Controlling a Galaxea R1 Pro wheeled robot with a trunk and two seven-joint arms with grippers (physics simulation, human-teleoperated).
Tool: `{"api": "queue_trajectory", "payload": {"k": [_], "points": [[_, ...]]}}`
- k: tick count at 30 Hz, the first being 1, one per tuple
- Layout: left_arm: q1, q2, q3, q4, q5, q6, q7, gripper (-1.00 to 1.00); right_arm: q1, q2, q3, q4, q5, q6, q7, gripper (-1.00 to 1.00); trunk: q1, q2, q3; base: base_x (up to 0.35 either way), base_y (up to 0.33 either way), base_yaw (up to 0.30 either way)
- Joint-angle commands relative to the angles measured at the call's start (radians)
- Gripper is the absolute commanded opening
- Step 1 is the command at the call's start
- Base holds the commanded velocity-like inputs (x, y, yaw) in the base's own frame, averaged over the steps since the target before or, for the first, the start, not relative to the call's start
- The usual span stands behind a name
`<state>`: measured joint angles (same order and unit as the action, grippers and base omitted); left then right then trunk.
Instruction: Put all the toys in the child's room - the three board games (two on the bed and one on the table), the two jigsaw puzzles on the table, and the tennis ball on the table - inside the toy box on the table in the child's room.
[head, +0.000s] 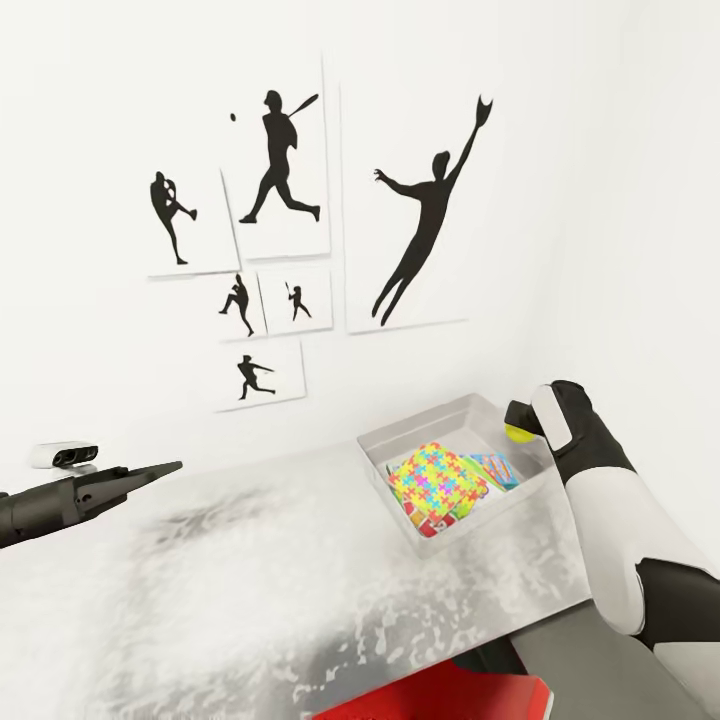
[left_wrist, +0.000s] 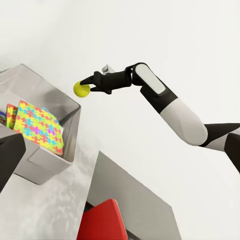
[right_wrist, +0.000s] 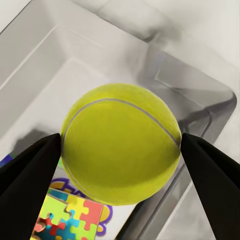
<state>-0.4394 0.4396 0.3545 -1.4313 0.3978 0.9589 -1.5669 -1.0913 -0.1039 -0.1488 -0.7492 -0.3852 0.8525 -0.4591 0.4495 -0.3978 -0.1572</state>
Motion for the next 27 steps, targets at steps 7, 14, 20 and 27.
{"api": "queue_trajectory", "payload": {"k": [7,14,20,27], "points": [[-0.001,0.0,0.0,0.001,-0.002,0.011,-0.004,1.0,-0.001,0.0,0.0,-0.001,-0.011,0.002,-0.009,-1.0,0.001,-0.002,-0.014,0.0,0.0,0.0],[-0.001,0.0,0.0,0.002,-0.002,0.011,-0.004,1.0,0.0,0.0,0.0,-0.001,-0.011,0.002,-0.009,-1.0,0.001,-0.002,-0.025,0.0,0.0,0.0],[-0.001,0.0,0.0,0.002,-0.002,0.011,-0.004,1.0,-0.001,0.0,0.0,-0.001,-0.011,0.002,-0.009,-1.0,0.001,-0.002,-0.035,0.0,0.0,0.0],[-0.001,0.0,0.0,0.002,-0.003,0.011,-0.004,1.0,-0.001,0.0,0.0,-0.001,-0.011,0.002,-0.009,-1.0,0.001,-0.002,-0.046,0.0,0.0,0.0]]}}
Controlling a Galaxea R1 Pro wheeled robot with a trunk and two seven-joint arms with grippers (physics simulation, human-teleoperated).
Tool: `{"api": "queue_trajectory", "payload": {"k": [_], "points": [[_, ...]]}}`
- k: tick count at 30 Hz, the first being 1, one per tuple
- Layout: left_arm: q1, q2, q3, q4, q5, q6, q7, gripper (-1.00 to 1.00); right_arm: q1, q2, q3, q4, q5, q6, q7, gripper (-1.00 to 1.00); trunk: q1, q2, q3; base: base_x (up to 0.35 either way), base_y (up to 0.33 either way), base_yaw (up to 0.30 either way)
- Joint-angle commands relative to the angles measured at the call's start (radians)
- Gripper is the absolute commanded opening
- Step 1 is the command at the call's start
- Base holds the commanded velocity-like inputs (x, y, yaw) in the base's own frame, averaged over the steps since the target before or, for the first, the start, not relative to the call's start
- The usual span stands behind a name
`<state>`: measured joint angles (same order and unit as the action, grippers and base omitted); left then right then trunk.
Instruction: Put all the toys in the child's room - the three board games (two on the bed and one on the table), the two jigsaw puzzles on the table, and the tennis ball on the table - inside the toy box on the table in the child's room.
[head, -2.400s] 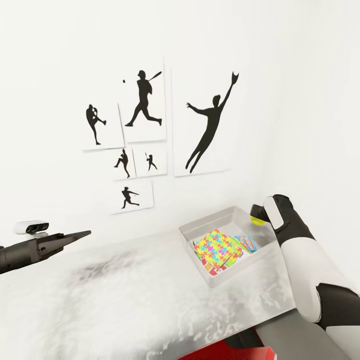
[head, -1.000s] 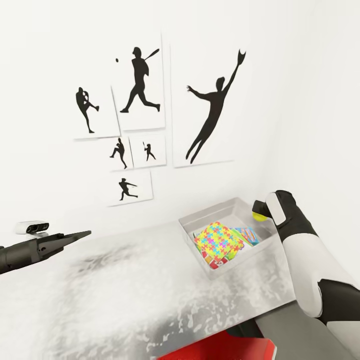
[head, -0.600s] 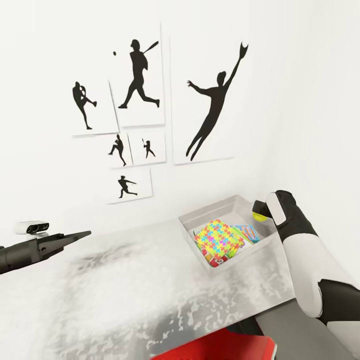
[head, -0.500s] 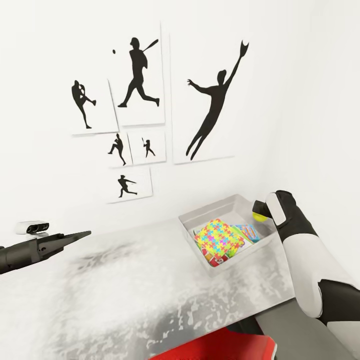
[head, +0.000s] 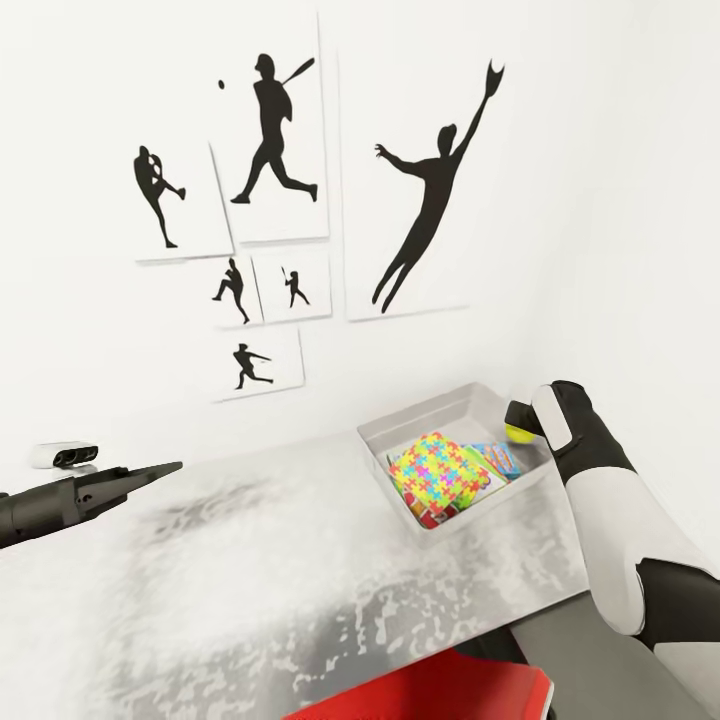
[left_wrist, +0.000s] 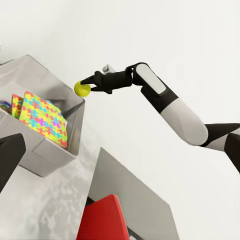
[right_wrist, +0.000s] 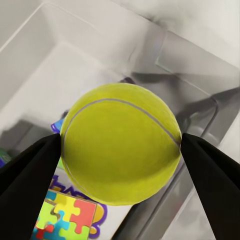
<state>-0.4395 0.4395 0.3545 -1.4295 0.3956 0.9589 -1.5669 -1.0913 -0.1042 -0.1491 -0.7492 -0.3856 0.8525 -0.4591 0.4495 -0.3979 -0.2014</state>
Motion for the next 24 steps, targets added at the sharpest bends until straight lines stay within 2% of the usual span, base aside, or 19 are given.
{"api": "queue_trajectory", "payload": {"k": [1,24], "points": [[-0.001,0.0,0.0,0.0,-0.001,0.011,-0.004,1.0,-0.001,0.0,0.0,-0.001,-0.011,0.002,-0.009,-1.0,0.001,-0.002,-0.004,0.0,0.0,0.0],[-0.001,0.001,0.001,0.0,-0.001,0.011,-0.004,1.0,-0.002,-0.002,-0.001,-0.002,-0.012,0.003,-0.007,-1.0,0.001,-0.002,-0.038,0.0,0.0,0.0]]}}
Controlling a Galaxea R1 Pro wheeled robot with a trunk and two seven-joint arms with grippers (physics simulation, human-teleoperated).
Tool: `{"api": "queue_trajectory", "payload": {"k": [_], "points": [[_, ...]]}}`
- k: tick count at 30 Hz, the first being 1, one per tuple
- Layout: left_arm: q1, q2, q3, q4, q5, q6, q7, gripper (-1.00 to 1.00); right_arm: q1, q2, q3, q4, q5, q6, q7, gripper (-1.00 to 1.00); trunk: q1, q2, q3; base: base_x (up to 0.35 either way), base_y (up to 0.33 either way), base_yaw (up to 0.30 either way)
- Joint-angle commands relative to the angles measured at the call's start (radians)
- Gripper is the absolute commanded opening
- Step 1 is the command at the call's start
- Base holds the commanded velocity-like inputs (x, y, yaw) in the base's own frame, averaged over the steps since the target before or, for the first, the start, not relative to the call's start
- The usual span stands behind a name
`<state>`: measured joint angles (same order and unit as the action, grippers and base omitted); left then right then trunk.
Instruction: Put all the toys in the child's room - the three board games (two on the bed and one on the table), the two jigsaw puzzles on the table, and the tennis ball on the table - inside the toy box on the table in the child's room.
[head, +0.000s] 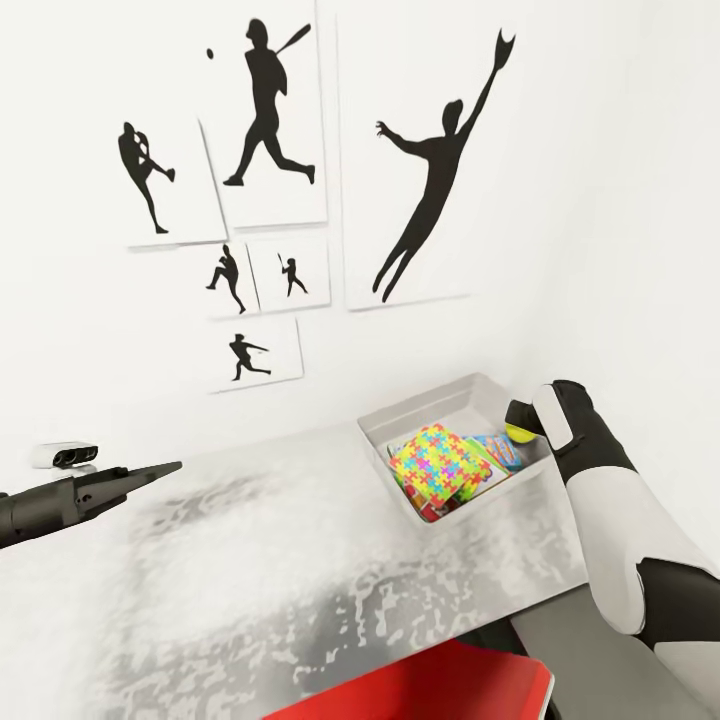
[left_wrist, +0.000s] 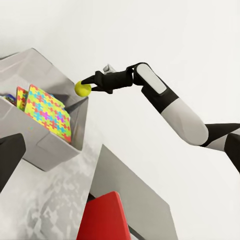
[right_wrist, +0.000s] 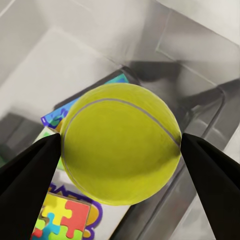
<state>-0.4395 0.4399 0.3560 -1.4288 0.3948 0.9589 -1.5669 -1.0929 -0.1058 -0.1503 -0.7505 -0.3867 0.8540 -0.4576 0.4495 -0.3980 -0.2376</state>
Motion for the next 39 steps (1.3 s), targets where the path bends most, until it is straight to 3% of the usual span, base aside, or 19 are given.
{"api": "queue_trajectory", "payload": {"k": [1,13,14,39], "points": [[-0.001,0.0,0.0,0.0,-0.001,0.011,-0.004,1.0,-0.001,0.0,0.0,-0.001,-0.011,0.002,-0.009,-1.0,0.001,-0.002,-0.002,0.0,0.0,0.0],[-0.001,0.0,0.0,0.0,-0.001,0.011,-0.004,1.0,0.001,0.0,0.0,-0.004,-0.011,0.002,-0.008,-1.0,0.001,-0.002,-0.003,0.0,0.0,0.0],[-0.001,0.0,0.0,0.001,-0.001,0.011,-0.004,1.0,0.001,0.0,0.0,-0.004,-0.011,0.002,-0.007,1.0,0.001,-0.002,-0.003,0.0,0.0,0.0],[-0.001,0.0,0.0,0.001,-0.001,0.011,-0.004,1.0,0.002,0.0,0.0,-0.006,-0.013,0.002,-0.004,1.0,0.001,-0.002,0.002,0.0,0.0,0.0]]}}
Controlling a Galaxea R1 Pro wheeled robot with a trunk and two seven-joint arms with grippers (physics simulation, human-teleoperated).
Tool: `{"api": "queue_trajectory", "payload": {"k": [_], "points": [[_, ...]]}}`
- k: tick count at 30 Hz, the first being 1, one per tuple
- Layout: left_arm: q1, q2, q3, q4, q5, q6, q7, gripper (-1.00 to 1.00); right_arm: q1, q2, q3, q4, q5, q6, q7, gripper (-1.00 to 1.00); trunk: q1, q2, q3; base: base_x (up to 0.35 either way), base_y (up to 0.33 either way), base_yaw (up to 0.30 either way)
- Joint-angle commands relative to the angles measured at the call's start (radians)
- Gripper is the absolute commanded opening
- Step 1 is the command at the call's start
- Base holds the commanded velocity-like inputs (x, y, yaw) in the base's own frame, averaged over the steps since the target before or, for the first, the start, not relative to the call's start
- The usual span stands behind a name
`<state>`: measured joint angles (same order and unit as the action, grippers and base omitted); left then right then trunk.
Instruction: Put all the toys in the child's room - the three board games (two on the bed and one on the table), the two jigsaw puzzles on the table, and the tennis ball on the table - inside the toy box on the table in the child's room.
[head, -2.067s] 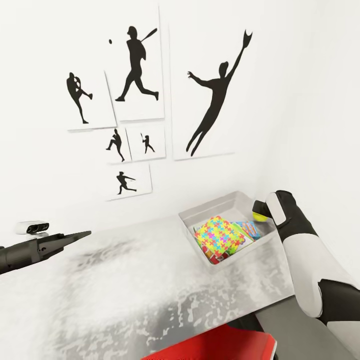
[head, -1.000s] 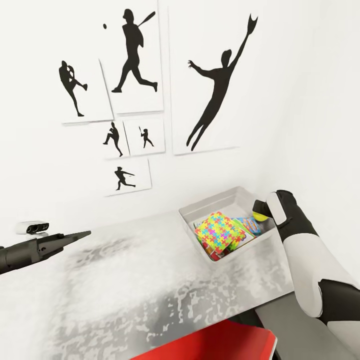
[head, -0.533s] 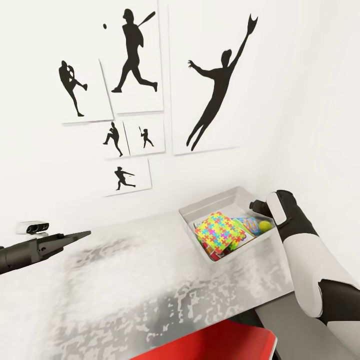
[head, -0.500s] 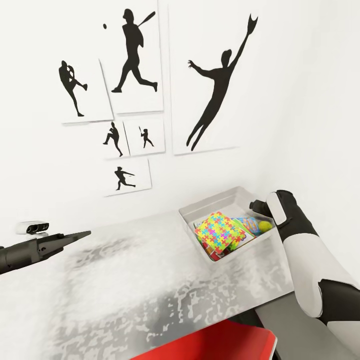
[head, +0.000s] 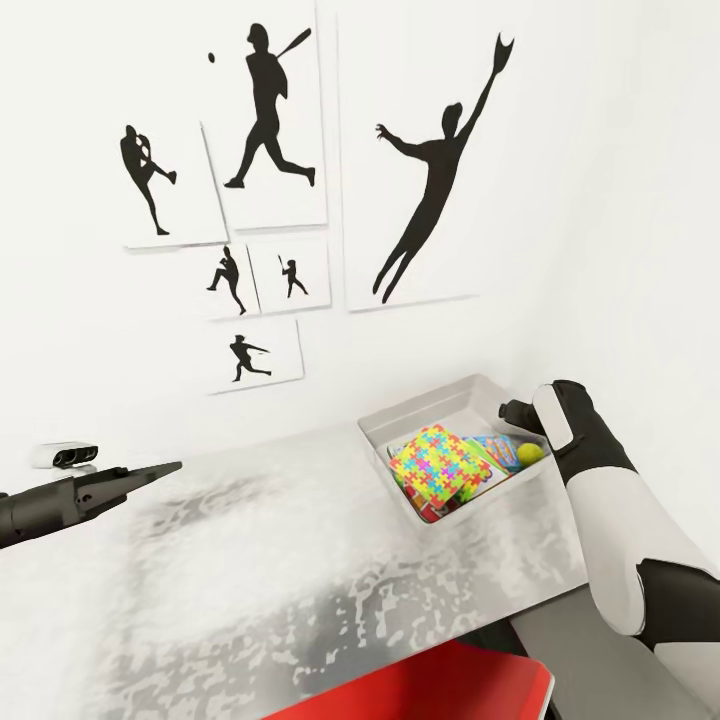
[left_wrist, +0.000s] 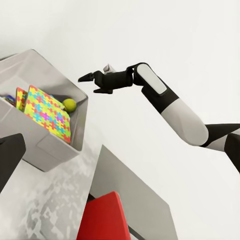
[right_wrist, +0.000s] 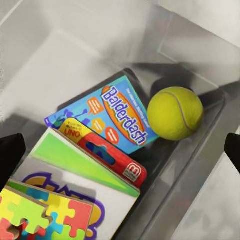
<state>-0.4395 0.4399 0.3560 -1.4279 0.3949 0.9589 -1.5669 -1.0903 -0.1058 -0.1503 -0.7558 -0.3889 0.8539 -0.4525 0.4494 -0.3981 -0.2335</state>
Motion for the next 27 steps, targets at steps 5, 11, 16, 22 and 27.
{"api": "queue_trajectory", "payload": {"k": [5,11,16,22,27], "points": [[-0.001,0.0,0.0,0.0,-0.001,0.011,-0.004,1.0,0.003,0.0,0.0,-0.003,-0.011,0.003,-0.006,1.0,0.001,-0.002,0.006,0.0,0.0,0.0],[-0.001,0.0,0.0,0.0,-0.001,0.011,-0.004,1.0,0.004,0.0,-0.001,-0.008,-0.013,0.007,-0.003,1.0,0.001,-0.002,0.015,0.0,0.0,0.0],[-0.001,0.0,0.0,0.0,-0.001,0.011,-0.004,1.0,0.015,0.0,-0.005,-0.058,-0.02,0.014,0.006,1.0,0.001,-0.002,0.023,0.0,0.0,0.0],[-0.001,0.0,0.0,0.0,-0.001,0.011,-0.004,1.0,0.049,0.0,-0.012,-0.166,-0.028,0.06,0.025,1.0,0.001,-0.002,0.032,0.0,0.0,0.0],[-0.001,0.0,0.0,0.0,-0.001,0.011,-0.004,1.0,0.095,0.001,-0.026,-0.307,-0.036,0.137,0.077,1.0,0.001,-0.002,0.04,0.0,0.0,0.0]]}}
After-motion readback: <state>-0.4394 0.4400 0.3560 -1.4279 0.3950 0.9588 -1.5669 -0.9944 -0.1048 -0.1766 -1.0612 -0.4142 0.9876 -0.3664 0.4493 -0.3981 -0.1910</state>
